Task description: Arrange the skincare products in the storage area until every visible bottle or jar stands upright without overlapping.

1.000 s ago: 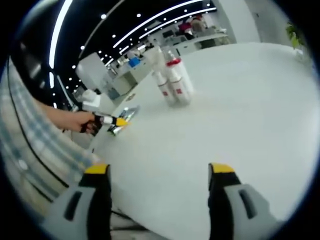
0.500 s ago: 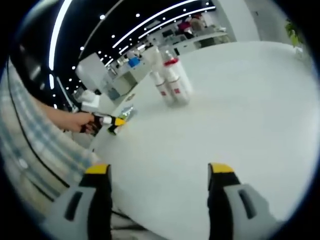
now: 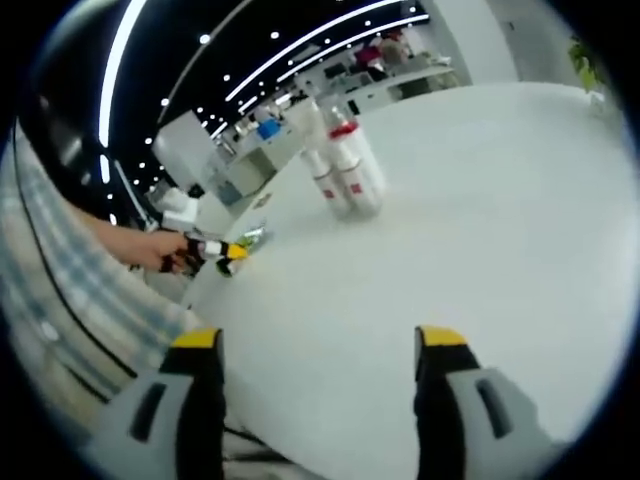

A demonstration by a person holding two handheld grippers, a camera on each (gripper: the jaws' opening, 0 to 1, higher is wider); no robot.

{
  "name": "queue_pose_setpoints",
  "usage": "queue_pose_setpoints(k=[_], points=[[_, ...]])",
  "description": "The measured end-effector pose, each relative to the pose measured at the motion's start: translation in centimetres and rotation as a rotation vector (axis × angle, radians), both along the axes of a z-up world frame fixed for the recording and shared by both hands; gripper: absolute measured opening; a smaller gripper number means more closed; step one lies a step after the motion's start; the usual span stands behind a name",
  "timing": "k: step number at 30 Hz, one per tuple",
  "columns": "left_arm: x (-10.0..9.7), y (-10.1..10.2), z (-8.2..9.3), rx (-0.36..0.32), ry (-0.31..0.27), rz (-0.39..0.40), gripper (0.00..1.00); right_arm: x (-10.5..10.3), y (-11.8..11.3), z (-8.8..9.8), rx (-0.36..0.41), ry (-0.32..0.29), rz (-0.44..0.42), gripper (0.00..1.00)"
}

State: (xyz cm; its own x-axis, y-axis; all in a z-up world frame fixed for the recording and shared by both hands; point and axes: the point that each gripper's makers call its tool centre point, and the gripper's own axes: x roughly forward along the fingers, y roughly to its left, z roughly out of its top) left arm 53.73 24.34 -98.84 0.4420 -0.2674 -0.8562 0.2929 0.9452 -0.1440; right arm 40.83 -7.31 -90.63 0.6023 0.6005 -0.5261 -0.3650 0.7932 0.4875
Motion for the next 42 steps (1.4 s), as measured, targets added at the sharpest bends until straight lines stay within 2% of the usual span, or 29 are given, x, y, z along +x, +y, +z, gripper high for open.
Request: queue_pose_setpoints(k=[2, 3, 4, 5, 8, 10, 11, 13, 17, 19, 21, 22, 24, 26, 28, 31, 35, 38, 40, 42], points=[[-0.1, -0.3, -0.2, -0.031, 0.010, -0.001, 0.05, -0.1, 0.3, -0.1, 0.001, 0.005, 0.004, 0.75], [-0.2, -0.8, -0.1, -0.056, 0.003, -0.027, 0.05, -0.2, 0.5, -0.1, 0.000, 0.011, 0.010, 0.75], [-0.4, -1.0, 0.0, -0.056, 0.000, -0.029, 0.05, -0.3, 0.7, -0.1, -0.001, 0.016, 0.016, 0.75], [0.4, -1.7, 0.8, -0.098, -0.055, -0.042, 0.05, -0.4, 1.3, 0.0, 0.001, 0.012, 0.027, 0.75], [0.6, -2.9, 2.6, -0.170, -0.104, -0.042, 0.05, -0.4, 2.8, 0.1, 0.027, 0.031, 0.039, 0.74], [0.2, -4.0, 4.1, -0.240, -0.140, -0.041, 0.06, -0.2, 4.2, 0.4, 0.083, 0.061, 0.034, 0.74], [-0.2, -4.5, 5.0, -0.280, -0.157, -0.042, 0.06, 0.1, 5.1, 0.6, 0.106, 0.066, 0.039, 0.75], [-1.0, -4.8, 5.9, -0.299, -0.169, -0.043, 0.06, 0.5, 6.5, 1.0, 0.123, 0.063, 0.051, 0.76], [-2.9, -6.2, 8.2, -0.397, -0.193, -0.047, 0.06, 1.7, 10.1, 2.5, 0.194, 0.045, 0.098, 0.76], [-3.9, -6.8, 9.4, -0.425, -0.212, -0.061, 0.06, 2.6, 12.3, 3.7, 0.274, 0.050, 0.099, 0.77], [-5.1, -7.6, 10.2, -0.438, -0.214, -0.097, 0.06, 2.6, 13.9, 4.9, 0.364, 0.084, 0.121, 0.65], [-5.6, -8.0, 10.5, -0.439, -0.217, -0.109, 0.06, 3.0, 14.7, 5.9, 0.405, 0.079, 0.123, 0.60], [-6.8, -8.9, 11.5, -0.473, -0.214, -0.128, 0.06, 3.7, 15.4, 6.8, 0.421, 0.054, 0.113, 0.60], [-8.0, -10.1, 12.5, -0.496, -0.216, -0.157, 0.06, 4.5, 16.3, 8.1, 0.481, 0.047, 0.094, 0.62], [-8.7, -10.9, 12.7, -0.496, -0.211, -0.190, 0.06, 5.1, 16.8, 9.2, 0.536, 0.049, 0.075, 0.61], [-9.8, -12.5, 13.1, -0.502, -0.206, -0.251, 0.07, 5.6, 17.0, 10.2, 0.561, 0.041, 0.073, 0.60], [-10.4, -13.5, 13.6, -0.475, -0.224, -0.307, 0.07, 6.4, 17.0, 10.8, 0.590, 0.046, 0.072, 0.48], [-10.6, -13.7, 14.2, -0.435, -0.256, -0.357, 0.07, 6.3, 17.4, 10.4, 0.575, 0.071, 0.098, 0.37], [-10.7, -13.7, 14.4, -0.389, -0.278, -0.405, 0.07, 6.0, 17.9, 10.3, 0.559, 0.070, 0.125, 0.34], [-10.8, -14.0, 14.5, -0.339, -0.305, -0.466, 0.08, 5.4, 18.2, 9.6, 0.518, 0.090, 0.153, 0.23]])
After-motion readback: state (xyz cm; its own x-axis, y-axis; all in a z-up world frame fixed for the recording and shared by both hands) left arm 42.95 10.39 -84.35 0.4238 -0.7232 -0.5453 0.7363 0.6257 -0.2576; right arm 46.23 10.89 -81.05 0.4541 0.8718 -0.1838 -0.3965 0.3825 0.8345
